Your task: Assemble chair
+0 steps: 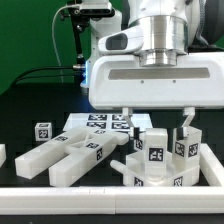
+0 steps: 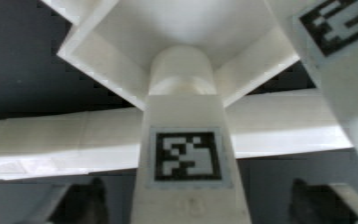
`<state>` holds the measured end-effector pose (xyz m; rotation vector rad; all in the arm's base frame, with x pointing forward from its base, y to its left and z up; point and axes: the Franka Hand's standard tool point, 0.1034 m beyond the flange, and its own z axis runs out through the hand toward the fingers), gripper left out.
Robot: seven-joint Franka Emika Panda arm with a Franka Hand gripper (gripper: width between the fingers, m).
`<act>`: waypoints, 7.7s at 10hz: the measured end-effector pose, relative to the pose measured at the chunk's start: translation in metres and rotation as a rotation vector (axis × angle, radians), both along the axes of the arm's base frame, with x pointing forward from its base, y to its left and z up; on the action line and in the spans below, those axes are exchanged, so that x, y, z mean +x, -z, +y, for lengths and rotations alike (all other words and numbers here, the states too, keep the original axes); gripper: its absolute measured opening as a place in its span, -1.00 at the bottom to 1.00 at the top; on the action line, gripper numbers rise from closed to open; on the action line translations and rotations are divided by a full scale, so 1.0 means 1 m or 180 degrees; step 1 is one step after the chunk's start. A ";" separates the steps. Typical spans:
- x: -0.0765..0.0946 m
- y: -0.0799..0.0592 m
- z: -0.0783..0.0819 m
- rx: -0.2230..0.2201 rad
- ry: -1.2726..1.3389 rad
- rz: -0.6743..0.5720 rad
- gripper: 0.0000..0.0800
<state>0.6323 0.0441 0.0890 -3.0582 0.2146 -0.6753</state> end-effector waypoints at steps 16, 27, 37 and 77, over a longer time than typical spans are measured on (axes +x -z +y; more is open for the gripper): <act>0.014 0.003 -0.002 0.1156 0.2899 0.1298 -0.29; 0.008 0.003 0.004 0.0607 0.0525 0.1388 0.62; 0.013 0.005 -0.012 0.0852 0.2132 0.1283 -0.29; 0.020 0.008 -0.005 0.0359 -0.0020 0.1229 0.56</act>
Offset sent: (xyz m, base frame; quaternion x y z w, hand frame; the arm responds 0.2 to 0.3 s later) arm 0.0172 -0.0060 0.0027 0.0091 -0.2234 0.0266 0.9743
